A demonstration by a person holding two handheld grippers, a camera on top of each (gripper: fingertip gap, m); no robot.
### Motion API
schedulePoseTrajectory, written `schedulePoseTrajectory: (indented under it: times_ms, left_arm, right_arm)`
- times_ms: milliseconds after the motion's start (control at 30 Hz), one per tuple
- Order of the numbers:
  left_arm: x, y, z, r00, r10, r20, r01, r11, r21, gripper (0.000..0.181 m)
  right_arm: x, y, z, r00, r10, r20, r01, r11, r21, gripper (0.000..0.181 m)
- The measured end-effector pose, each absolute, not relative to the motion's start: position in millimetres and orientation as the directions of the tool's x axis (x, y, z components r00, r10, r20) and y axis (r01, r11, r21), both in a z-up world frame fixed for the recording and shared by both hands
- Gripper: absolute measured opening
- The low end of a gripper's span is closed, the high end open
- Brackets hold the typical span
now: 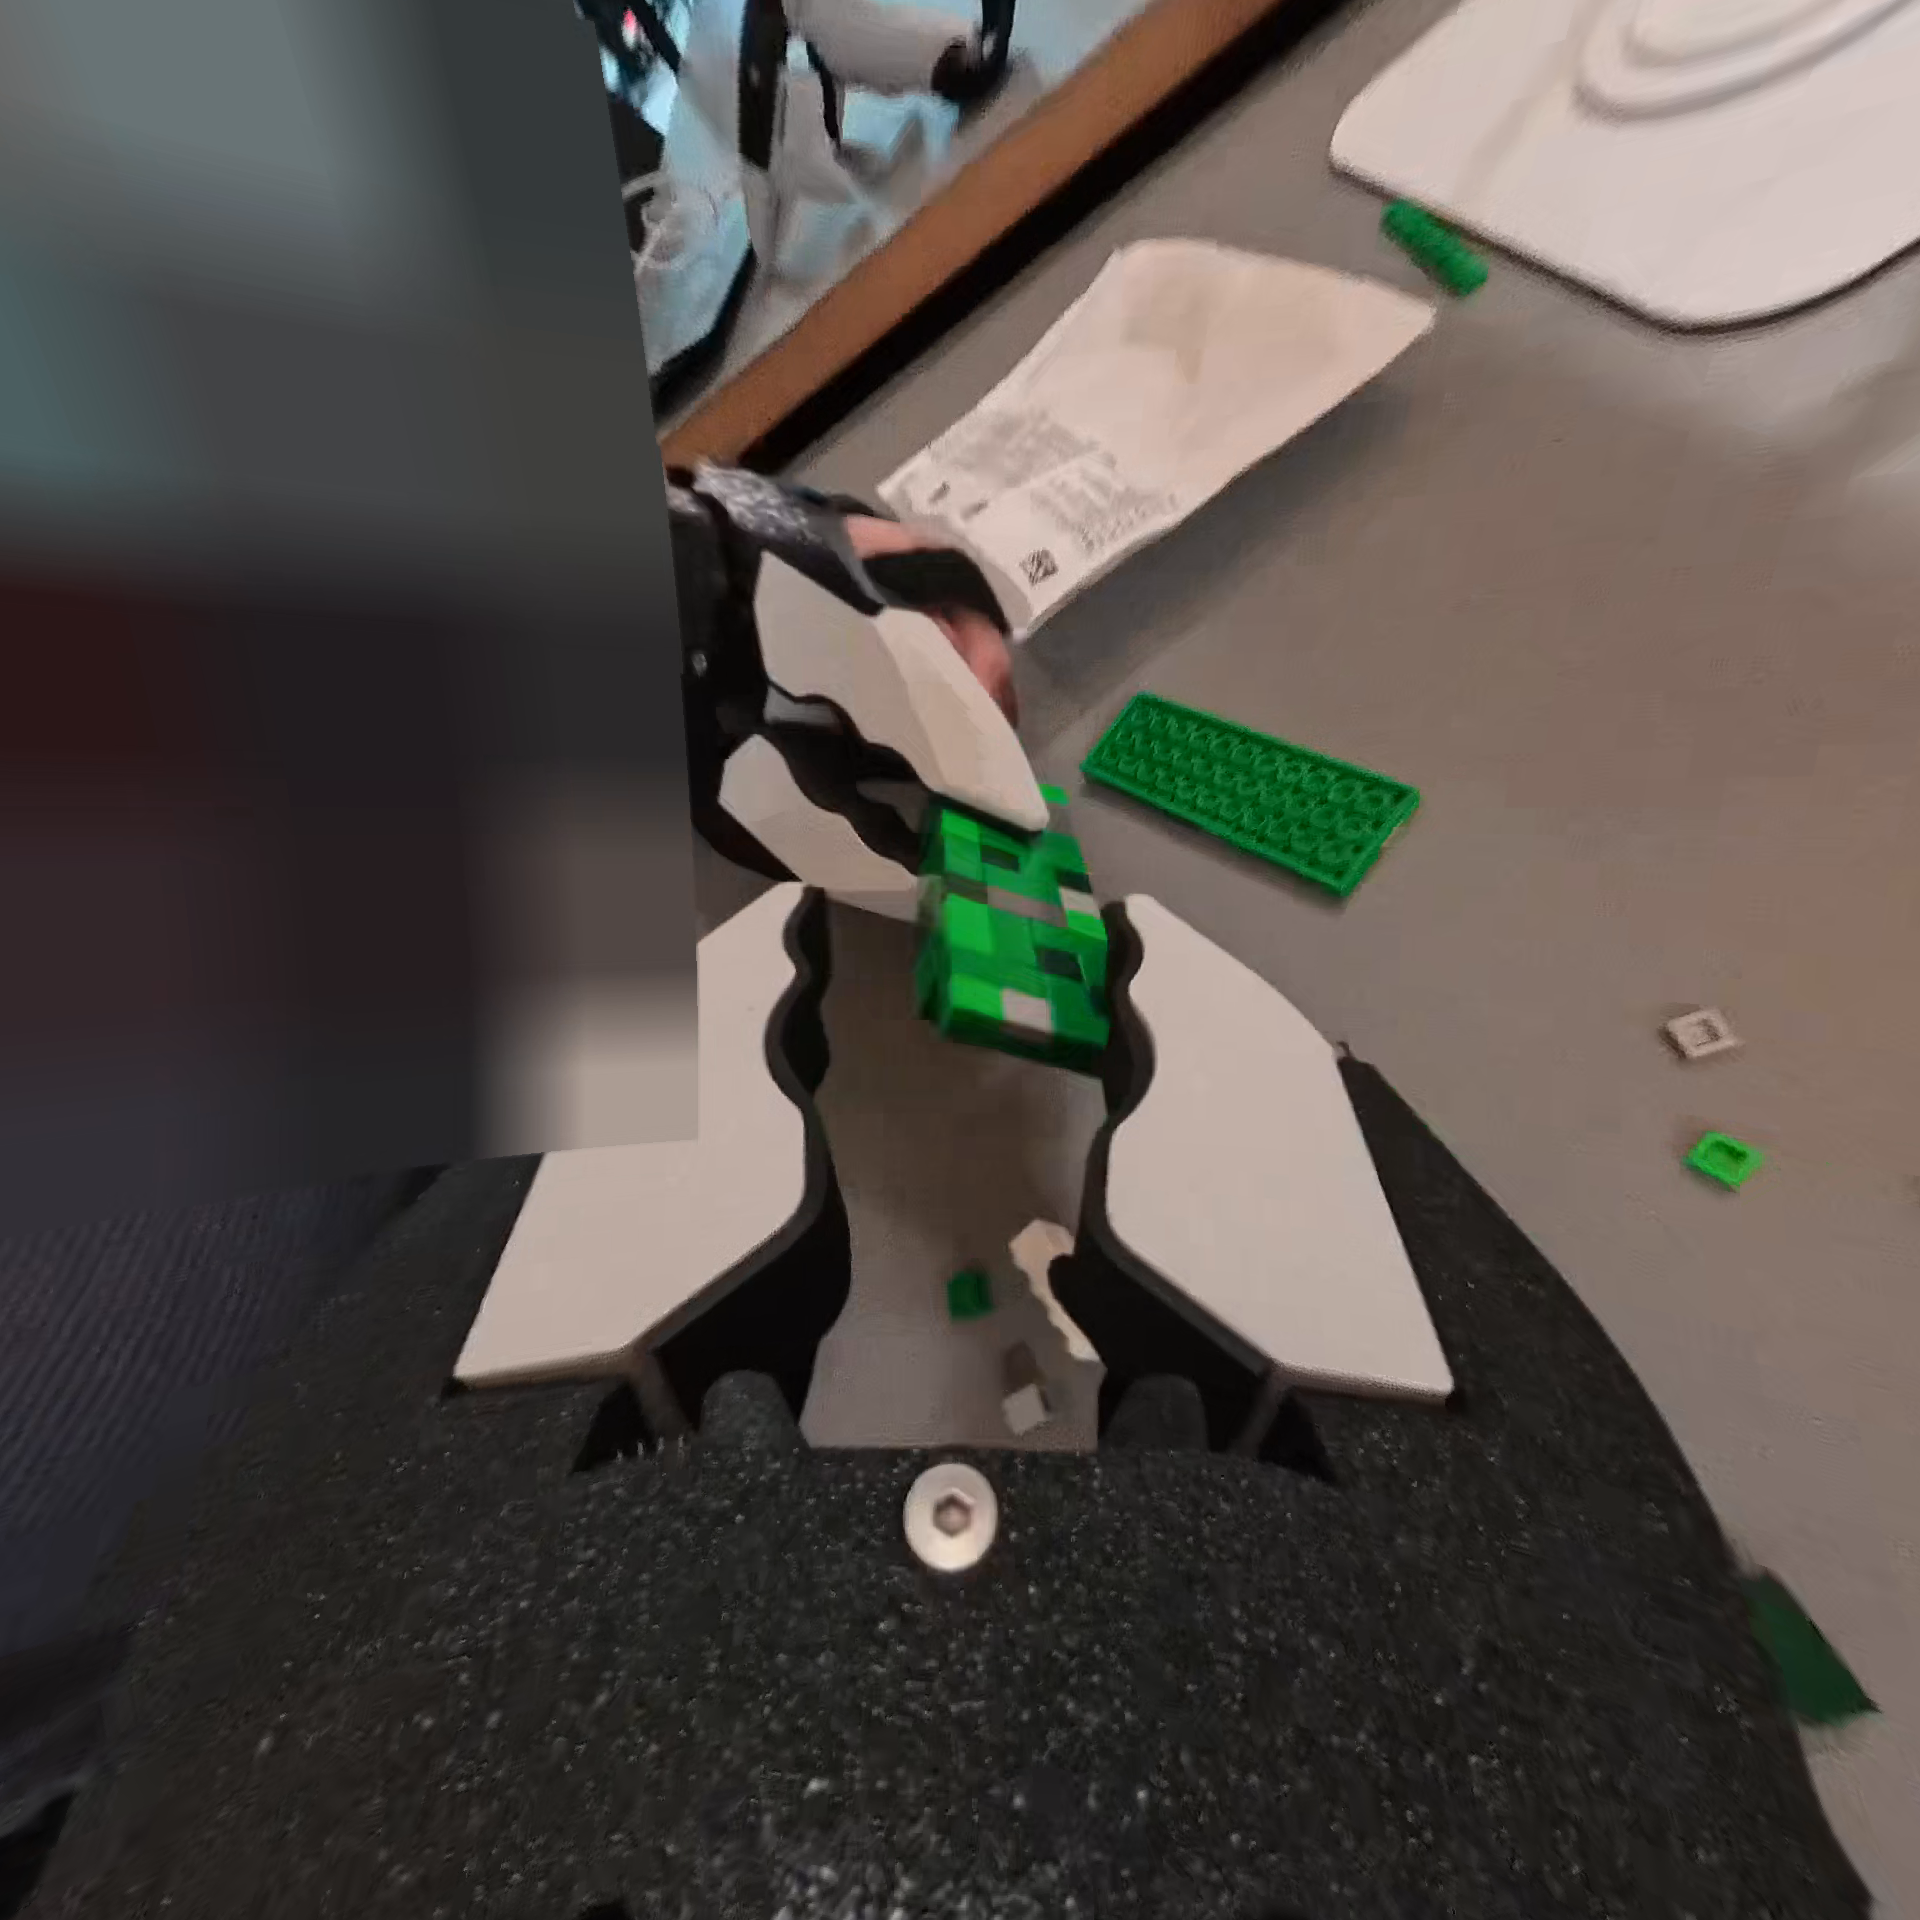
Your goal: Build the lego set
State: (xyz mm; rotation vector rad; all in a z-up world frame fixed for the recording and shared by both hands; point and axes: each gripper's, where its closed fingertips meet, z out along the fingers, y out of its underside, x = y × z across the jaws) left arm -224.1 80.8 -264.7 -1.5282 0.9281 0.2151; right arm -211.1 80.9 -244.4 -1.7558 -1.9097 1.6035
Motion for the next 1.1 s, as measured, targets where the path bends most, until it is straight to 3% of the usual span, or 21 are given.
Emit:
schedulePoseTrajectory:
  times_ms: [33,133,233,433,567,667,833,1100]
  left_arm:
    - [-224.5,81.6,-266.1,0.716,-0.475,-0.512,-0.562,0.045,-0.826,0.017]
    - [-221.9,77.3,-265.2,0.768,-0.638,-0.056,-0.204,-0.16,-0.966,0.017]
    - [-220.3,72.0,-260.2,0.683,-0.696,0.221,0.018,-0.286,-0.958,0.017]
    - [-211.7,69.2,-268.1,0.613,-0.712,0.343,0.078,-0.378,-0.923,0.017]
    - [-219.6,75.6,-270.7,0.65,-0.651,0.393,0.122,-0.421,-0.899,0.017]
    - [-221.5,76.1,-282.7,0.673,-0.602,0.43,0.097,-0.504,-0.858,0.017]
    - [-218.9,70.5,-296.3,0.657,-0.567,0.497,0.073,-0.608,-0.791,0.018]
    - [-219.7,64.5,-301.4,0.67,-0.581,0.463,-0.002,-0.625,-0.781,0.018]
  right_arm:
    - [-210.1,87.5,-238.7,-0.35,0.785,-0.512,0.613,-0.222,-0.759,0.051]
    - [-200.0,96.8,-225.9,-0.385,0.806,-0.45,0.465,-0.252,-0.849,0.048]
    - [-193.2,92.8,-225.8,-0.394,0.82,-0.415,0.392,-0.258,-0.883,0.041]
    - [-197.5,97.1,-226.6,-0.342,0.882,-0.324,0.29,-0.229,-0.929,0.029]
    - [-196.5,106.3,-227.4,-0.194,0.979,0.056,0.236,0.102,-0.966,0.025]
    - [-200.0,101.2,-238.4,-0.177,0.877,0.447,0.343,0.481,-0.807,0.023]
    - [-209.4,98.6,-277.3,-0.395,0.508,0.766,0.488,0.822,-0.293,0.022]
    - [-218.6,96.8,-285.9,-0.511,0.344,0.788,0.442,0.891,-0.103,0.009]
